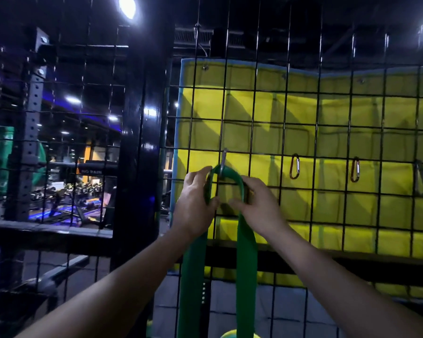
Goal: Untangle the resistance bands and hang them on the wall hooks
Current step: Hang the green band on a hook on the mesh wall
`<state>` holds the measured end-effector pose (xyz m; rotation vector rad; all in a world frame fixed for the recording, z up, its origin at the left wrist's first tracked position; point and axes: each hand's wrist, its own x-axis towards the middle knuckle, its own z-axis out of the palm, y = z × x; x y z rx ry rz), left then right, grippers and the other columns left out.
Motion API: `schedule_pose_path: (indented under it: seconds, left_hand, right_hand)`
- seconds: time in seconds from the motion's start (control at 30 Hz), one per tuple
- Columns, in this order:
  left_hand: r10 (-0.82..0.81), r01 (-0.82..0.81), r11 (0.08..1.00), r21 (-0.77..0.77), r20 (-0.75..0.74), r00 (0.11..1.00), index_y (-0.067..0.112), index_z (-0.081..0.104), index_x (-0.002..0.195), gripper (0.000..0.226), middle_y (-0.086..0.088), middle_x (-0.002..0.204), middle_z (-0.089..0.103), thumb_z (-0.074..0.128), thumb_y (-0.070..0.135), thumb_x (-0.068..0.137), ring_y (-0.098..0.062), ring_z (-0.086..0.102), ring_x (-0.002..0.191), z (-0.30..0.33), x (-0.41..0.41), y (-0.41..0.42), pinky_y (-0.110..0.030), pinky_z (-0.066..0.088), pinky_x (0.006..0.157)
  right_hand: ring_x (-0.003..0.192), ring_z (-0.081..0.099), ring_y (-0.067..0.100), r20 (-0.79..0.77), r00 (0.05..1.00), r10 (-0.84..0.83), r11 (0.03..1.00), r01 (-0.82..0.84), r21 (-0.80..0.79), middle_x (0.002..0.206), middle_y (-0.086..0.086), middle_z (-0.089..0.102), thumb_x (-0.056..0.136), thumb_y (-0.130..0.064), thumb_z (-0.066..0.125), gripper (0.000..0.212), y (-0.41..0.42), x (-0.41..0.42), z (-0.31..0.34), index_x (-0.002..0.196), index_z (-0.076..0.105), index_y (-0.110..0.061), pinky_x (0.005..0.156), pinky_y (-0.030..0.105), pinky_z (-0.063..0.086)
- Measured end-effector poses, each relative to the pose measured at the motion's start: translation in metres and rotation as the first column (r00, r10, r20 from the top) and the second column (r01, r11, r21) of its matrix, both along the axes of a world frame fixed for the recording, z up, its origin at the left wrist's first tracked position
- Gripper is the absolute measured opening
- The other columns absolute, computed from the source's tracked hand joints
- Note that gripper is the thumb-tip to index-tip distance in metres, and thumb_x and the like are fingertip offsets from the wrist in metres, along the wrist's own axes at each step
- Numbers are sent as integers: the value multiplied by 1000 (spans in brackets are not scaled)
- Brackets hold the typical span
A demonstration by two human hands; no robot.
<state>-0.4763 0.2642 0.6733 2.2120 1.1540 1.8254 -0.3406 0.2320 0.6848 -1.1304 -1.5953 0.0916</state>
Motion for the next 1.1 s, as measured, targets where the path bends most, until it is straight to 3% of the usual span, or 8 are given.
schedule_pose_path:
  seconds: [0.2, 0.33, 0.43, 0.53, 0.7, 0.83, 0.97, 1.1]
  left_hand:
    - [-4, 0, 997, -82, -40, 999, 23, 27, 144, 81, -4, 135, 37, 58, -6, 76, -26, 50, 111, -40, -2, -15, -26, 40, 72]
    - [-68, 60, 991, -123, -65, 996, 28, 22, 147, 86, -17, 145, 32, 42, -17, 77, -32, 41, 130, -45, -7, -19, -25, 42, 79]
    - [-69, 58, 990, -127, -89, 994, 26, 25, 147, 77, -15, 145, 35, 37, -16, 84, -19, 52, 117, -45, -11, -21, -13, 47, 69]
    - [-90, 82, 986, -145, -53, 995, 22, 30, 146, 69, -9, 139, 43, 34, -15, 88, -11, 52, 104, -48, -6, -28, -5, 44, 55]
    - [-108, 105, 974, -202, -6, 994, 22, 17, 149, 77, -9, 150, 31, 39, -13, 84, -22, 35, 137, -66, 8, -42, -29, 42, 101]
    - [-69, 62, 973, -222, -26, 997, 10, 18, 148, 82, -8, 150, 29, 47, -16, 76, -22, 29, 140, -125, 9, -60, -26, 30, 111]
    - [60, -16, 950, -311, 134, 989, 10, 41, 131, 63, 2, 110, 51, 50, -17, 75, -10, 52, 97, -168, 9, -76, 0, 41, 77]
    - [184, -157, 887, -434, 21, 983, 5, 50, 110, 30, -5, 87, 57, 52, -5, 82, -20, 55, 78, -203, 12, -76, -6, 39, 54]
  right_hand:
    - [134, 36, 17, 82, 987, -141, 990, 140, 19, 146, 1, 37, 82, -8, 62, 71, -8, -6, -43, 145, 32, -20, 107, 23, 31]
    - [124, 46, 23, 142, 949, -282, 958, 272, 86, 143, 3, 39, 88, 3, 47, 66, -16, -2, -43, 146, 29, -23, 100, 29, 41]
    - [126, 42, 27, 208, 892, -401, 913, 370, 173, 142, 8, 39, 89, 3, 44, 68, -16, 8, -43, 148, 25, -26, 96, 35, 47]
    - [131, 36, 27, 243, 920, -306, 952, 296, 77, 144, 10, 36, 89, -1, 46, 74, -17, 0, -56, 150, 13, -27, 100, 33, 42]
    - [140, 25, 23, 225, 941, -251, 967, 255, 14, 155, 2, 21, 87, 0, 52, 82, -25, -2, -78, 151, 8, -25, 104, 28, 36]
    - [142, 18, 19, 234, 941, -245, 968, 252, -1, 156, -3, 17, 86, 3, 52, 82, -40, 3, -111, 151, 10, -23, 105, 22, 31]
    - [125, 39, 28, 162, 931, -327, 945, 325, 45, 145, 8, 30, 85, -1, 52, 68, -47, 9, -153, 147, 25, -14, 84, 35, 46]
    - [101, 54, 34, 144, 930, -339, 927, 356, -115, 130, 10, 41, 85, -9, 54, 48, -47, 10, -197, 131, 39, -12, 59, 34, 38]
